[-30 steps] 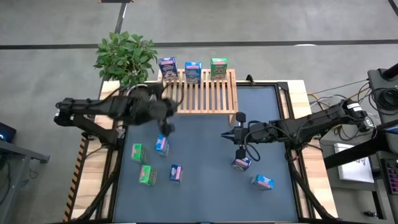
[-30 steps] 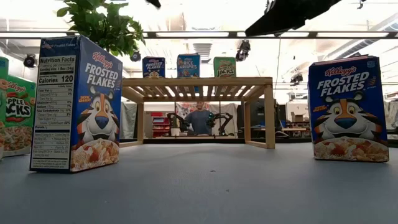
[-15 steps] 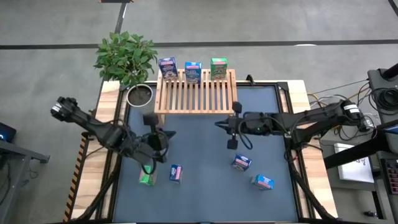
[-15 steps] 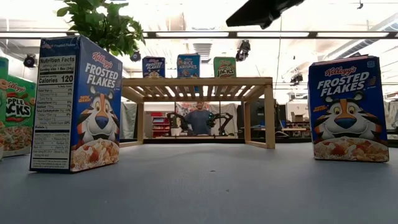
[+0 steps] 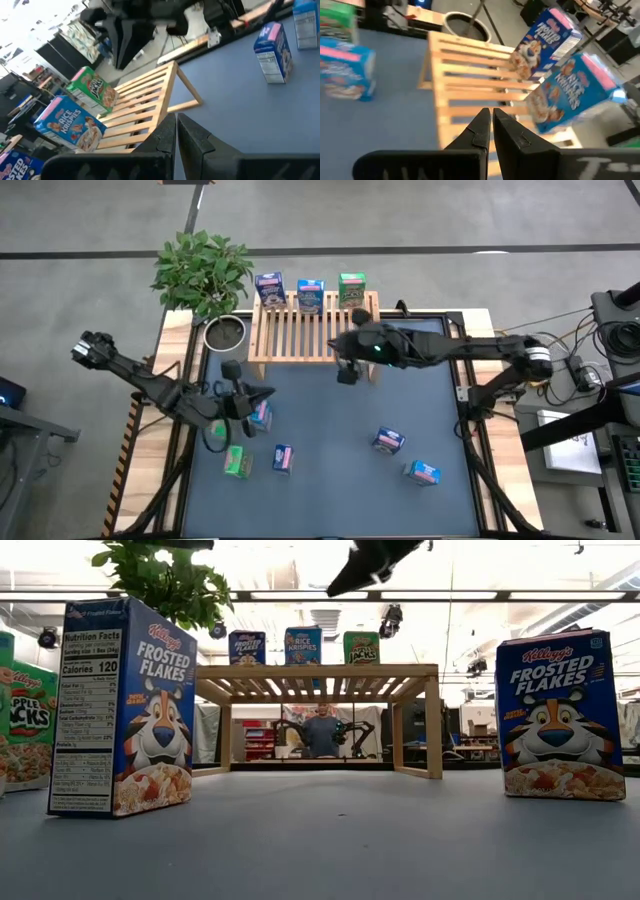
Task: Stack cereal on shelf
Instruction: Adjust the light blue cereal box on the shelf
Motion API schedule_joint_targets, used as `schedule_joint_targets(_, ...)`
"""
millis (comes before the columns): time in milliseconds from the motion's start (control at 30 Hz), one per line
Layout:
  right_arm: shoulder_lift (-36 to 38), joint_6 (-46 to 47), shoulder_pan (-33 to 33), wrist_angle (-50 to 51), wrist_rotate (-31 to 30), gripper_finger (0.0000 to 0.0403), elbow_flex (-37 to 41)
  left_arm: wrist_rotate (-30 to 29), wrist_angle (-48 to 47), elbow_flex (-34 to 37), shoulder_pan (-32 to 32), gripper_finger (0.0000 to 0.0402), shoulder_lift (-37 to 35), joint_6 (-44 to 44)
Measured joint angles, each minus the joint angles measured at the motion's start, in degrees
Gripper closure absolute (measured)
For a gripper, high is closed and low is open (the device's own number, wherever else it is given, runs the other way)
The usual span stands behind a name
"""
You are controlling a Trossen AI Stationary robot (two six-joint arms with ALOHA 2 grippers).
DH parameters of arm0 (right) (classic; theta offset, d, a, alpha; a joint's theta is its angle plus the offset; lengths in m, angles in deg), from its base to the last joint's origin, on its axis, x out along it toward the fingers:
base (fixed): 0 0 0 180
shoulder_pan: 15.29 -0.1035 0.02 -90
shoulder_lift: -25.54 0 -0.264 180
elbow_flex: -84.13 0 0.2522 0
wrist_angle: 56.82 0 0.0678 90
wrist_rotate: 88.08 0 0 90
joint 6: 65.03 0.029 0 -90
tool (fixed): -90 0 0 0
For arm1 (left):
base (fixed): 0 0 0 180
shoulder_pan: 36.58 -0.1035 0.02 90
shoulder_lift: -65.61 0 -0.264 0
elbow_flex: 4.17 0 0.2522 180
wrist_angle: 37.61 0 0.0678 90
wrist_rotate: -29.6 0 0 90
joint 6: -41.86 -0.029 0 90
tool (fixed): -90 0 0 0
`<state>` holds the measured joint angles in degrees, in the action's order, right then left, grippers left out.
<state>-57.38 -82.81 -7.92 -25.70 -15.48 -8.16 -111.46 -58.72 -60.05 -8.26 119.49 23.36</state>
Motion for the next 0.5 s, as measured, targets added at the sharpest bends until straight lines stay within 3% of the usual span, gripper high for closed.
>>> schedule_joint_targets(233,-10.23,-5.84,5.36,3.86,3.46,0.0390,-10.58,-0.02,3.69,6.17,-0.02,0.0402,-7.12,-0.50)
schedule_joint_targets(500,-18.41,-10.78,9.40,3.78,3.70,0.0390,-17.66,-0.15,4.21,6.81,-0.02,0.0402,-10.77,-0.55)
